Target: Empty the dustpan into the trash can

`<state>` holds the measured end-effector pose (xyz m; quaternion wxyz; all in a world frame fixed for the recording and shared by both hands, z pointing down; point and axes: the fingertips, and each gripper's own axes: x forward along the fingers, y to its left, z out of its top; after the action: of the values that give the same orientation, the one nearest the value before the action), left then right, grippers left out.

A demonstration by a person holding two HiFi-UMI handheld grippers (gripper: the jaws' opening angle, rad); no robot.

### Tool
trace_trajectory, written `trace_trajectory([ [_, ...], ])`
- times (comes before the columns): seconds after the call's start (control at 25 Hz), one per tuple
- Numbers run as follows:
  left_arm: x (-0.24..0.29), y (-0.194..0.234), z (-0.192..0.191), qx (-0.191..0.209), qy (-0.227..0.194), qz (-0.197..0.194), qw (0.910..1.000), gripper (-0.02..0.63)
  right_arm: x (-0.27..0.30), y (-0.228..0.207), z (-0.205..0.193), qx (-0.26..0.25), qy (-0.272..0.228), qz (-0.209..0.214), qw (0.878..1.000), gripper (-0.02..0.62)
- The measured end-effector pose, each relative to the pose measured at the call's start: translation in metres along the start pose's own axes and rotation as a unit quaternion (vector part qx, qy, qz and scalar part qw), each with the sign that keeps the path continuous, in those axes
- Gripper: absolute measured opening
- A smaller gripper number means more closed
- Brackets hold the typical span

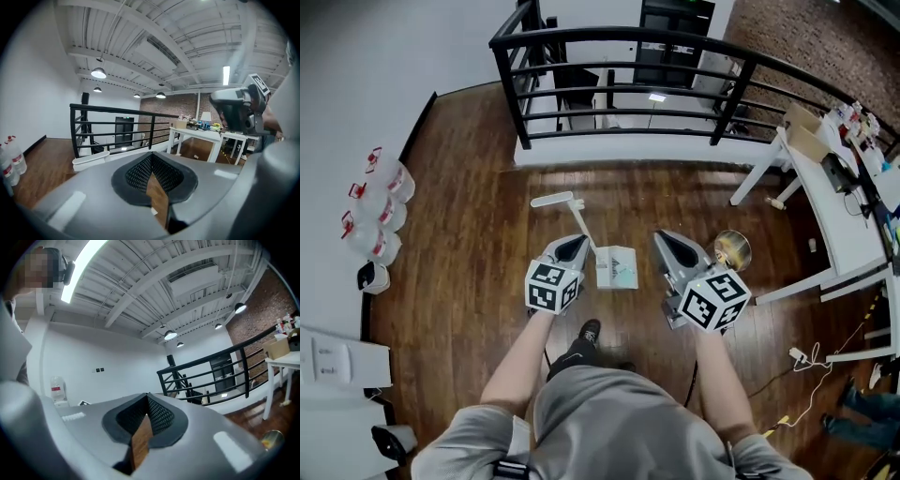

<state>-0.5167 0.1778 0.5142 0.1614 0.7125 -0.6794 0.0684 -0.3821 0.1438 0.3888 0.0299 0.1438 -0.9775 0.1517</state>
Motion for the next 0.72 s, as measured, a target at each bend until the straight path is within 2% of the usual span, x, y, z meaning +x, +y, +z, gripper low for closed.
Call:
trace_trajectory([
  [0.12, 0.027, 0.04, -0.02, -0.002, 0.018, 0.0, 0.9998, 0.008, 0.022, -0.011, -0.001, -0.002, 0.005, -0.02, 1.0, 0.0],
  [0.28, 0.063, 0.083, -0.057, -0.001, 0.063, -0.007, 0.998, 0.035, 0.047, -0.024, -0.002, -0.003, 0.012, -0.047, 0.999, 0.0],
  [0.44, 0.093, 0.111, -0.077, -0.005, 0.08, -0.01, 0.9967, 0.143, 0.062, -0.039, 0.0, -0.001, 0.02, -0.075, 0.997, 0.0],
  [0.72, 0.142, 0.136, -0.086, -0.018, 0.08, 0.004, 0.9966, 0.261, 0.06, -0.064, -0.004, 0.007, 0.036, -0.13, 0.991, 0.0],
])
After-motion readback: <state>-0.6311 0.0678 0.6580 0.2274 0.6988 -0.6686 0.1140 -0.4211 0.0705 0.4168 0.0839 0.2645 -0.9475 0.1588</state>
